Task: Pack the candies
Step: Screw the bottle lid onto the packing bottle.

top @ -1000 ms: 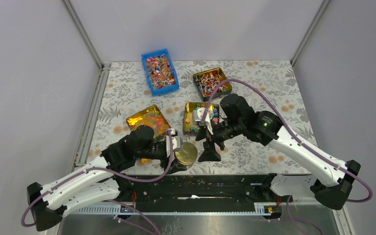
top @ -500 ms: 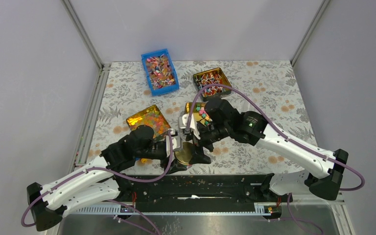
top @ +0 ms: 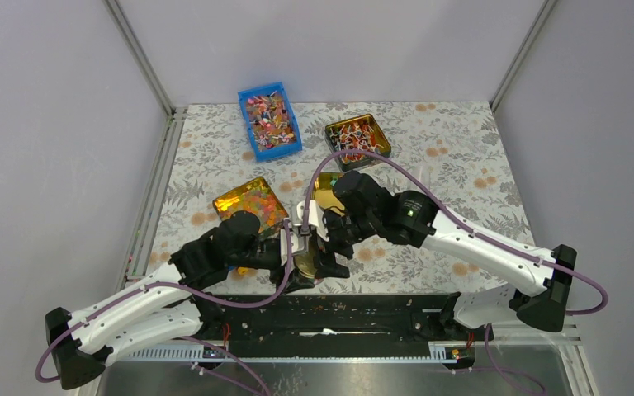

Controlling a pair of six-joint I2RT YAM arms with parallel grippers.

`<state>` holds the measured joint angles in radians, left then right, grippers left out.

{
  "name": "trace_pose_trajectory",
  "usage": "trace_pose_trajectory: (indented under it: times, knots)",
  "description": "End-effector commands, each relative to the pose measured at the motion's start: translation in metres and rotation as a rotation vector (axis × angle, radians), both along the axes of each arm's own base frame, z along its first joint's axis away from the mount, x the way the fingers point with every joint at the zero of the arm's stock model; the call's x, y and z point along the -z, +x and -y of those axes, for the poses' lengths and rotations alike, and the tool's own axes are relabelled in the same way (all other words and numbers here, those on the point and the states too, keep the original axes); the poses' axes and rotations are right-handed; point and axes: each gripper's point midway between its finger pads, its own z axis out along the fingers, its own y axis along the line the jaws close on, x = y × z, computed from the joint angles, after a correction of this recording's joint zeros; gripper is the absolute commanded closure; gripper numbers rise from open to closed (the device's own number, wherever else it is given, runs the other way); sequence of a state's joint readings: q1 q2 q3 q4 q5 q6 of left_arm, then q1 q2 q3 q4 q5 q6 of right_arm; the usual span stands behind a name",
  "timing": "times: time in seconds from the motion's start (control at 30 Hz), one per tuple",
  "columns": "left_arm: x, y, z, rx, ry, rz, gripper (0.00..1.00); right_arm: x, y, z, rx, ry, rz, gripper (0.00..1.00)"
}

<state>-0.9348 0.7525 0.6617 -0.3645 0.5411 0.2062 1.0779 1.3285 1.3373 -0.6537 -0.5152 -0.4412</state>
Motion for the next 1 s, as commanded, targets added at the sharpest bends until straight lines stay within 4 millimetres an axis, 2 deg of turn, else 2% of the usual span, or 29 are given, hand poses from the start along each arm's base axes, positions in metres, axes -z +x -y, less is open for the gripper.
trace_pose_trajectory:
  times: [0.0,0.1,0.3,0.47,0.77,0.87,0.97]
  knots:
    - [-0.047,0.007,0.007,-0.001,-0.124,0.107,0.41,-0.008,-0.002,-0.006,-0.026,0.023,0.022,0.07]
    - [-0.051,0.010,0.007,-0.021,-0.137,0.118,0.42,-0.004,-0.001,-0.006,-0.013,0.009,0.013,0.13]
    - [-0.059,0.020,0.009,-0.068,-0.156,0.142,0.45,0.000,0.007,-0.015,0.088,0.022,-0.031,0.33]
    - [-0.070,0.037,0.012,-0.140,-0.182,0.183,0.46,0.001,0.019,-0.019,0.209,0.045,-0.029,0.38]
    - [-0.085,0.062,0.014,-0.251,-0.211,0.237,0.47,-0.003,0.039,-0.023,0.383,0.042,-0.001,0.37]
    - [-0.090,0.065,0.014,-0.265,-0.227,0.250,0.47,-0.005,0.038,-0.027,0.401,0.045,-0.013,0.34]
    - [-0.091,0.064,0.014,-0.265,-0.232,0.252,0.47,-0.005,0.034,-0.030,0.398,0.044,-0.041,0.25]
